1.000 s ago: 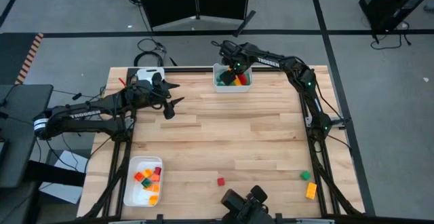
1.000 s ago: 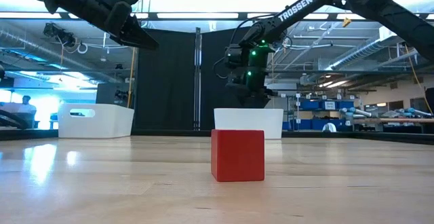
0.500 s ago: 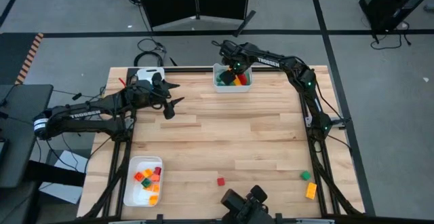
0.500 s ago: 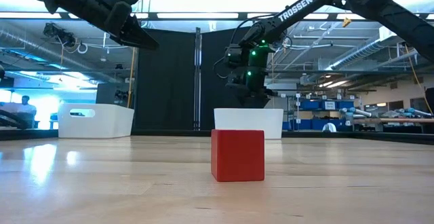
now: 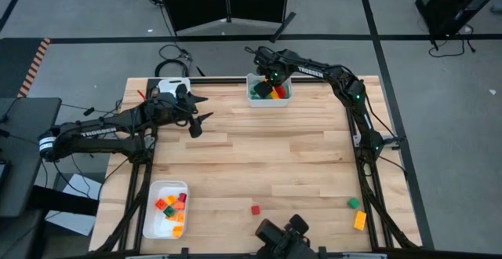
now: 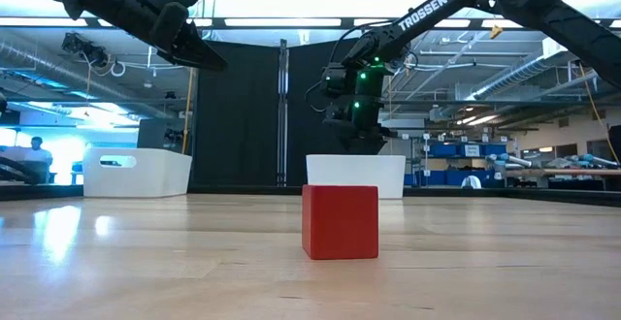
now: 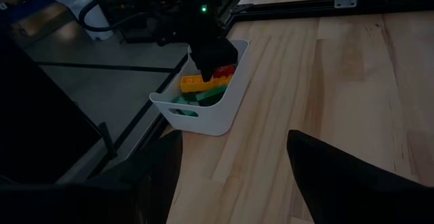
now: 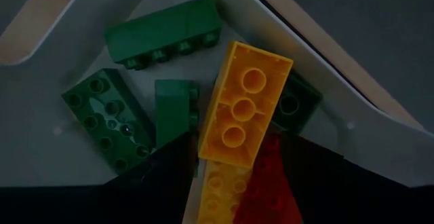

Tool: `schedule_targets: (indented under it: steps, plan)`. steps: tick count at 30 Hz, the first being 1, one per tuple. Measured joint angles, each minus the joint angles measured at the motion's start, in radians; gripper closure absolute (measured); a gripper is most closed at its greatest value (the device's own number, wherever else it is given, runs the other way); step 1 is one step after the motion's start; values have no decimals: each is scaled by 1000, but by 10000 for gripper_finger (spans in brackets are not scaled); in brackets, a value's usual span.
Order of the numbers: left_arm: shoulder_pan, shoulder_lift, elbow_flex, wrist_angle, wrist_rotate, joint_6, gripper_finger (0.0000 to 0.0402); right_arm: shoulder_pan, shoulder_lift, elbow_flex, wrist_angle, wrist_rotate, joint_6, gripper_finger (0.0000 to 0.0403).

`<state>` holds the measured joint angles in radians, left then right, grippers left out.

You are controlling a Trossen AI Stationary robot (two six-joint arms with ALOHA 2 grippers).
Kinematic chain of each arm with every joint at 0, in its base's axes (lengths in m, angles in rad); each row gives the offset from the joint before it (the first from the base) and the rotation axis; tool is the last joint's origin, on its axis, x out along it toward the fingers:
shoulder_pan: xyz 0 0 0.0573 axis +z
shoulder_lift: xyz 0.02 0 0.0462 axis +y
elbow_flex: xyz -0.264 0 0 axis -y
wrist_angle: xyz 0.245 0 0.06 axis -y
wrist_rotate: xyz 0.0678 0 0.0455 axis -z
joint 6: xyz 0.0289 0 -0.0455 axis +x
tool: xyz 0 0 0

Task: Sort blocks by size
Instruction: Put the red block into the top left white bin

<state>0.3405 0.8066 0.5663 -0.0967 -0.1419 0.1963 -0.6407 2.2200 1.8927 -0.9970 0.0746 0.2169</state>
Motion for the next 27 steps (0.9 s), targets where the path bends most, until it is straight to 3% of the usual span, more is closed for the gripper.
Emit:
schedule_targets:
  steps: [8, 17, 27]
  plan:
    - [0, 0, 0, 0, 0, 0, 127, 0, 0, 0, -2, -1, -50, 178]
    - [0, 0, 0, 0, 0, 0, 127, 1, 1, 0, -91, -89, -31, 178]
    - [0, 0, 0, 0, 0, 0, 127, -20, -15, -1, -99, -63, -32, 178]
